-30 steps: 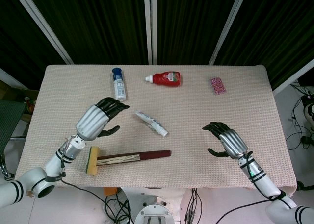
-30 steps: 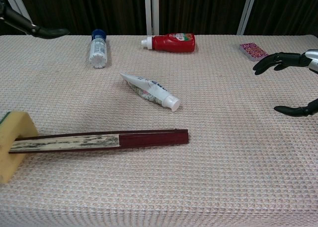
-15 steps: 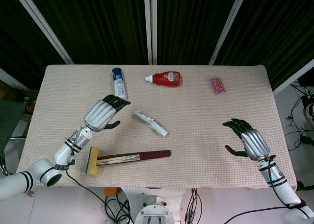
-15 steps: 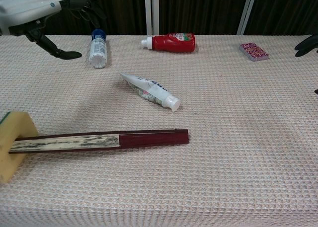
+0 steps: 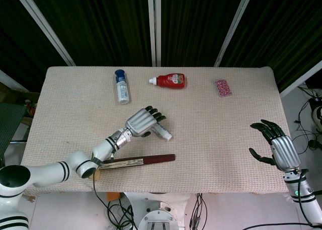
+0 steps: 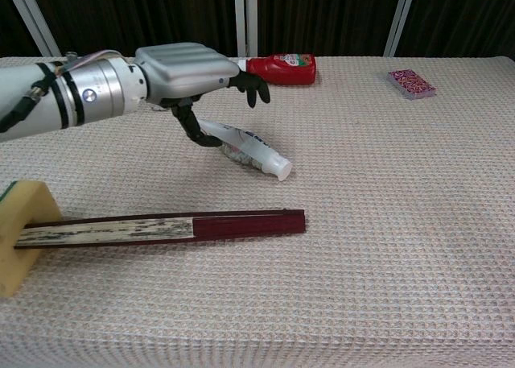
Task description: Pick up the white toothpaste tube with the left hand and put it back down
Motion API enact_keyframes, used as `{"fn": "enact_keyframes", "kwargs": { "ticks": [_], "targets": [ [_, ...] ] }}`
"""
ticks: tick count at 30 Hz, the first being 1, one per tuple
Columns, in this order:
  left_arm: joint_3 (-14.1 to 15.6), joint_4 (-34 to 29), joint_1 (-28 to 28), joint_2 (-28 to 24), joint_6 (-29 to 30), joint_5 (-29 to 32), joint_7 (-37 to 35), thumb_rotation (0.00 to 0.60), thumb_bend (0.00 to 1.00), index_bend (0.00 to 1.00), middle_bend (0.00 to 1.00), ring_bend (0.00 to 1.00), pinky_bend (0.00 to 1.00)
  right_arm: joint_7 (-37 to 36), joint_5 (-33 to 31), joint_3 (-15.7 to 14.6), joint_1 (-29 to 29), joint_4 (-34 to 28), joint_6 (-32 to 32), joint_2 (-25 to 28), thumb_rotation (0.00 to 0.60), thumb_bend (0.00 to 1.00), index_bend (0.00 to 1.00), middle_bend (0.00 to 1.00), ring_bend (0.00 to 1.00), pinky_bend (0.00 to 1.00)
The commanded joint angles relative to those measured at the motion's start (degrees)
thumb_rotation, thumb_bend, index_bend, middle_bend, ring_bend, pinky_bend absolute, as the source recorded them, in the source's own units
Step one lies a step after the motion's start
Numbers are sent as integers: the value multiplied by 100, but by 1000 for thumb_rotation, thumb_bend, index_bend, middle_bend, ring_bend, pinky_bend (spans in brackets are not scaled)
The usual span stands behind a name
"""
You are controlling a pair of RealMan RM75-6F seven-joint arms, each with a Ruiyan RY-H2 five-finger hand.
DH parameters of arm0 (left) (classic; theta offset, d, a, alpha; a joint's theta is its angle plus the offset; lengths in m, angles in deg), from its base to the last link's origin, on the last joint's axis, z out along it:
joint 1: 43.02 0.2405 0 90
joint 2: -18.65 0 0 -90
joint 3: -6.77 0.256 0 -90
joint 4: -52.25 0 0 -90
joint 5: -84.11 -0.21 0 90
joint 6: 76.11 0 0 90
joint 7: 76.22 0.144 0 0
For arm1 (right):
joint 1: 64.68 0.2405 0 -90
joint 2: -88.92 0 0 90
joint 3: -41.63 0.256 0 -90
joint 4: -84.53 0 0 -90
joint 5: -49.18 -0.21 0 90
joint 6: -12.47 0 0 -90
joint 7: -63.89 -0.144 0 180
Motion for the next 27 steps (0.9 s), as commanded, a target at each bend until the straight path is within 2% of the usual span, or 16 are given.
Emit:
{"fn": "enact_keyframes", "kwargs": {
  "ticks": [1,5,10,15,22,27],
  "targets": [
    [-120,255,-311,297,-388,340,402,600,243,225,244,187,230,-20,-7,10,2,35,-23,-40,600,228,248,260,105,188],
    [-131,554,-533,569,-758,801,891,600,243,285,273,197,233,-47,-27,19,-11,102,-52,-81,600,228,247,260,105,188],
    [-97,735,-549,766,-723,1153,1180,600,253,383,376,275,290,-104,-44,27,-46,163,-44,-111,600,228,247,261,105,188],
    [1,794,-508,818,-637,1335,1327,600,275,393,416,311,338,-169,-74,36,-67,242,-69,-161,600,228,247,261,105,188],
    [189,776,-336,860,-257,1163,1156,600,339,473,505,411,452,-223,-82,42,-77,313,-104,-217,600,228,248,261,105,188],
    [374,945,-189,963,60,806,695,600,427,579,633,546,607,-208,-71,46,-74,313,-128,-241,600,228,247,262,105,188]
  ]
}}
